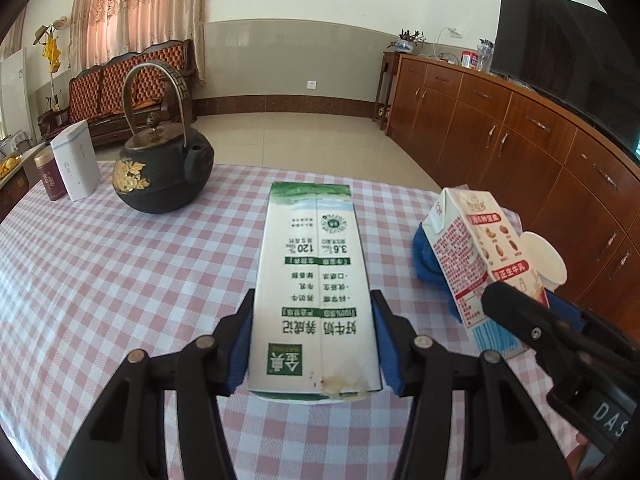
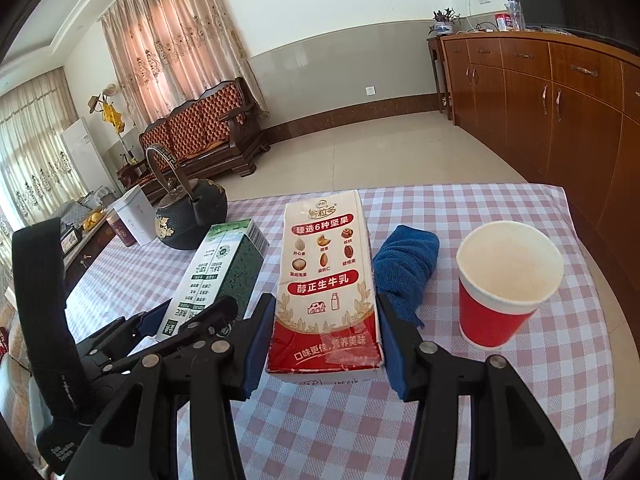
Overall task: Collect trash
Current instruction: 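Grasp the green-and-white box with the left gripper while the right holds the carton, then carry the milk carton and green box over the black trash bin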
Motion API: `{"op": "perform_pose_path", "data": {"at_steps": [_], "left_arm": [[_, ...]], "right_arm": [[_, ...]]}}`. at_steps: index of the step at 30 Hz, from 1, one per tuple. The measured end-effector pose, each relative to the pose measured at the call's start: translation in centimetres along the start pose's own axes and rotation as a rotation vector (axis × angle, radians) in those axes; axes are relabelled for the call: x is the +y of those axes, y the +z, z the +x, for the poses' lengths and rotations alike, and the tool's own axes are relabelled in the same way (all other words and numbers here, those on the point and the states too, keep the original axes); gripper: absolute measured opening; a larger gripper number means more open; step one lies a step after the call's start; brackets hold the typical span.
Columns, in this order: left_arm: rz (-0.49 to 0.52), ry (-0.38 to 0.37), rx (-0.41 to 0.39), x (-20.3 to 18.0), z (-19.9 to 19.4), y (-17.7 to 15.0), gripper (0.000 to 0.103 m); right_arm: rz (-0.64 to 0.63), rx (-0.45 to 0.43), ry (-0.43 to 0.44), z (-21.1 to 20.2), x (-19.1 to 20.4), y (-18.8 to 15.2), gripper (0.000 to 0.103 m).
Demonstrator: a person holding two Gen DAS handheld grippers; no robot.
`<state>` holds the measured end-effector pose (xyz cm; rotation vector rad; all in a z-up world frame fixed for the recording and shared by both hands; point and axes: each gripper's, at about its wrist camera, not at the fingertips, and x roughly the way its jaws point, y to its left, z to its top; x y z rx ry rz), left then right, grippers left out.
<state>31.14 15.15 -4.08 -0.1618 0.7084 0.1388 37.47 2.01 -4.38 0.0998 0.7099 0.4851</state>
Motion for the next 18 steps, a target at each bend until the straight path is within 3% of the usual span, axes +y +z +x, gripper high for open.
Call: {"op": "perform_pose_path", "data": {"at_steps": [18], "left_arm": [[0.060,-0.137,-0.033,-4.6,-9.8,-4.1,0.054]], "right_arm": [[0.059,-0.040,-0.052,-13.6,-1.5,-6.3,0.052]]}}
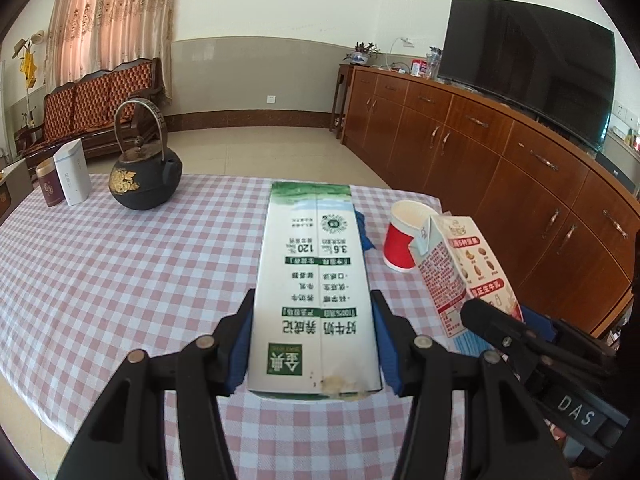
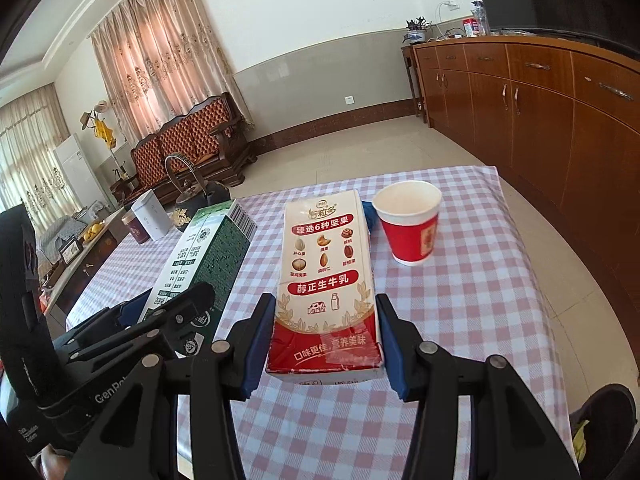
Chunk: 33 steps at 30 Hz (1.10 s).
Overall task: Collect trash
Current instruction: 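Carry the milk carton and green box over the black trash bin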
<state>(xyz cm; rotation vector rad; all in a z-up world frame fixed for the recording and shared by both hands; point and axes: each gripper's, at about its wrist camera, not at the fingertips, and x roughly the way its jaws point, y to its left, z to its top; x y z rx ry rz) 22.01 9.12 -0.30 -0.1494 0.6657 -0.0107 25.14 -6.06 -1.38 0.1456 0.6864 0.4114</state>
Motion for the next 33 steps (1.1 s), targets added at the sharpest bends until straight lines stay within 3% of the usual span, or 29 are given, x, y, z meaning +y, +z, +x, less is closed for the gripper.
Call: {"op": "perform_pose_path", "data": {"at_steps": [11,24,33], "left_arm": [[0.105,-0.176,0.059,-7.8,-1.0,-2.7,0.054],[0.272,-0.430,0.180,-22.5,0.5,-6.6,0.054],[0.378,-0.528,0.311,-32.1,2.8,-11.7,0.054]], "right_arm": [[0.115,-0.030,-0.139,-7.6,-7.5,-4.0,0.052],[0.345,-0.075,-0.344,-16.1,-19.6,-8.6,0.052],[0.532,-0.057,-0.481,-21.1,-29.5,-14.1,0.052]]}}
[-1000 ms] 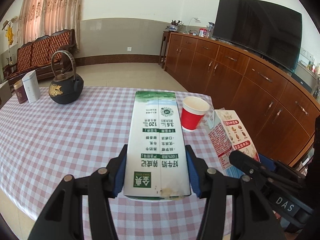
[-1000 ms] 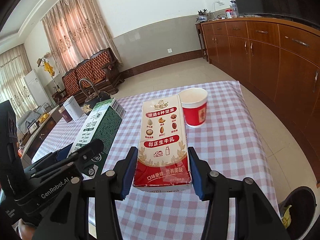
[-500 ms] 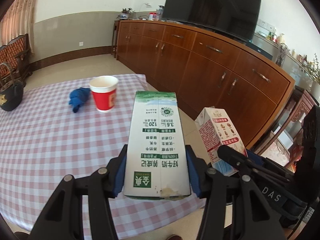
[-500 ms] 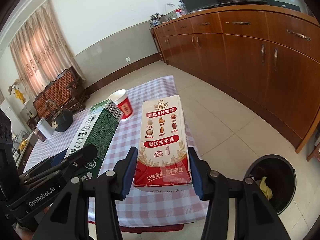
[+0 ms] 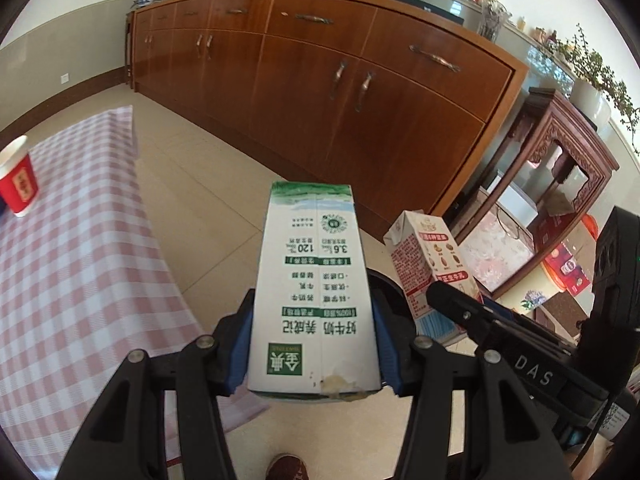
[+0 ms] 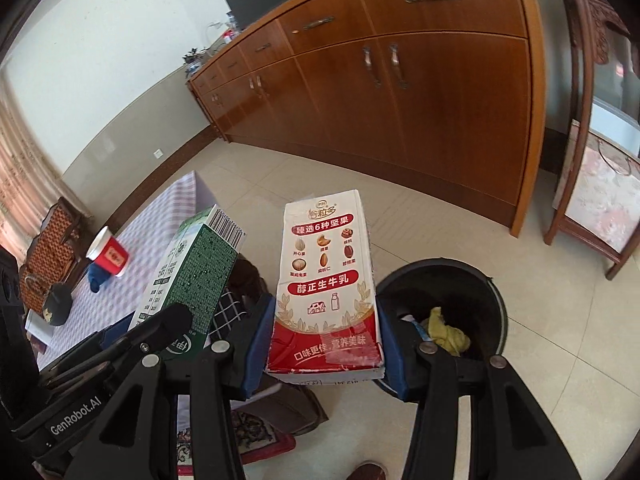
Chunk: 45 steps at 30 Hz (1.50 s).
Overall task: Collect trash
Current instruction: 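Carry the milk carton and green box over the black trash bin, then open the left gripper dropping the green box while the right drops the carton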
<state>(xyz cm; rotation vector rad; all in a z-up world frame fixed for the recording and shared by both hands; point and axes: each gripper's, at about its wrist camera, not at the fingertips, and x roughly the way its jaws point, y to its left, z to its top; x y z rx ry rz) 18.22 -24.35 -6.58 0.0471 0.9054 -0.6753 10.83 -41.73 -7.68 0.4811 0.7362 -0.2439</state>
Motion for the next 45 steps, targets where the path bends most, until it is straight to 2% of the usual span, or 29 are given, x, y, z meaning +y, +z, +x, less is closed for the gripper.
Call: {"op": "perform_pose_path", "data": {"at_steps": [5,10,21,23,25,26,27,28,36,45], "left_arm": [[0.026,-0.008,0.083,-2.7,4.8,-0.6,0.054],[0.037,-0.006,0.167,-4.1,9.0,-1.5,0.054],[0.023,0.013,0.279,-5.1,14.3,-2.5,0.055],[0.026,0.019,0.286,-5.2,15.0,-2.5,0.057],[0.032,0.030,0.297,-5.2,15.4,-2.5,0.063],[0.035,0.029,0.297,-5.2,15.5,-2.3,0.064],[0.040,0.034,0.290,-5.3,15.3,-2.2,0.064],[0.044,0.045,0.281,-5.2,15.1,-2.0,0.064],[0.060,0.063,0.172,-5.2,10.8,0.0,0.064],[0.054,0.076,0.088,-4.5,4.6,1.2,0.064]], "right_arm": [[0.091,0.056,-0.050,1.5,-6.1,0.3,0.052],[0.154,0.140,-0.072,4.4,-10.2,0.4,0.052],[0.223,0.270,-0.078,11.4,-14.7,-0.1,0.052],[0.230,0.273,-0.079,12.1,-15.2,-0.2,0.052],[0.232,0.273,-0.080,12.5,-15.4,-0.2,0.054],[0.239,0.270,-0.081,12.6,-15.6,-0.2,0.056],[0.246,0.267,-0.089,12.7,-15.8,-0.2,0.064],[0.249,0.255,-0.100,12.4,-15.8,-0.1,0.066],[0.255,0.193,-0.131,9.4,-15.5,0.2,0.065],[0.151,0.105,-0.143,3.3,-11.0,1.5,0.066]]}}
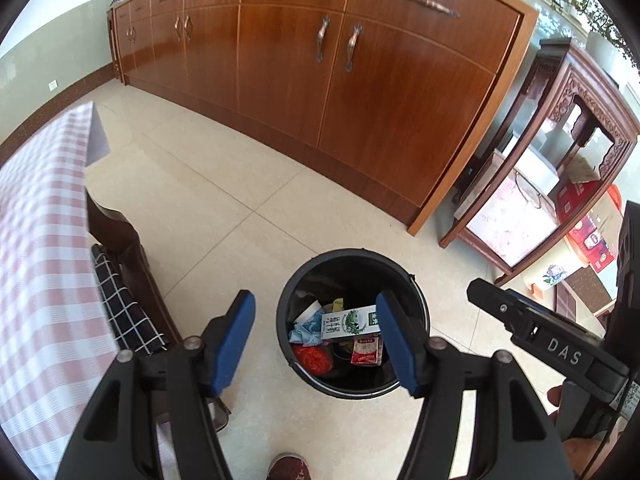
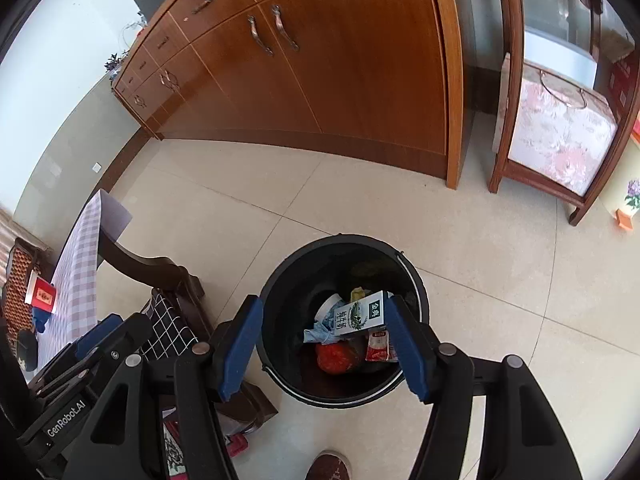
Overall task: Collect trash
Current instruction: 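Open the left gripper dropping the green box while the right drops the carton, then move both tools back to the table toward the red cup and blue cloth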
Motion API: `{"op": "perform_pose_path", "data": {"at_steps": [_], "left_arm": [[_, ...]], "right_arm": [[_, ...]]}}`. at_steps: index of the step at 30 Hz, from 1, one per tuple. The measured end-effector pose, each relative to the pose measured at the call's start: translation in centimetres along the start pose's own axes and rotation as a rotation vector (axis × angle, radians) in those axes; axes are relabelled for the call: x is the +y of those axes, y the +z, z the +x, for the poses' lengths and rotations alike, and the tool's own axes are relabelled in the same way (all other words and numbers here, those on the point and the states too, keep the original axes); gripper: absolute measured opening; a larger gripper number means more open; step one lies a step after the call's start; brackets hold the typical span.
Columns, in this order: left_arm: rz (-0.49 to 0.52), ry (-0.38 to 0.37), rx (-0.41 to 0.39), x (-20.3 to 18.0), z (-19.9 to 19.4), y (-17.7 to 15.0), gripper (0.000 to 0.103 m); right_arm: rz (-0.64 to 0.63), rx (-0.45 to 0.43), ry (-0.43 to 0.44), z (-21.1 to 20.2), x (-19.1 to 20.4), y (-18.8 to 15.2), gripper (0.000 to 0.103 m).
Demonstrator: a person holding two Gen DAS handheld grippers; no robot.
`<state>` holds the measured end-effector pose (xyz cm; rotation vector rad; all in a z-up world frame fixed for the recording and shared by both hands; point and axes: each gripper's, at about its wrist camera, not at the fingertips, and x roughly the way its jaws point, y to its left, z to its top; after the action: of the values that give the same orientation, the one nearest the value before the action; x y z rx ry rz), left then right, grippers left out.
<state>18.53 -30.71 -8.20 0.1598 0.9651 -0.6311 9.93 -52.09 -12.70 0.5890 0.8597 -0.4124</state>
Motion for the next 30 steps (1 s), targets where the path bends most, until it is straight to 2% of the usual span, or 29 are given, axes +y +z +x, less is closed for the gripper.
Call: {"op": "perform_pose_path", "data": {"at_steps": [6,13,23,30], "left_arm": [[-0.036,0.033,-0.075,2.2,-4.7,-0.2,0.064],[-0.108,0.101,-0.133,6.8,-9.6,-1.5,0.067],[-0.262,0.279,-0.209,17.7,-14.3,-3.8,0.067],[-0.352,0.372,-0.227,23.5,-16.2,-5.5,0.067]], "right_arm": [[-0.079,-0.054,0.033,-4.3,4.2,-0.9,0.066],[-0.166,-0.106,0.125,-7.5,10.3,-2.3,0.066],[-0.332,-0.096,0.260,-7.2,21.2,-4.6,0.066],[-0.431,-0.079,0.348,-6.4,28.5,-6.4,0.066]]}}
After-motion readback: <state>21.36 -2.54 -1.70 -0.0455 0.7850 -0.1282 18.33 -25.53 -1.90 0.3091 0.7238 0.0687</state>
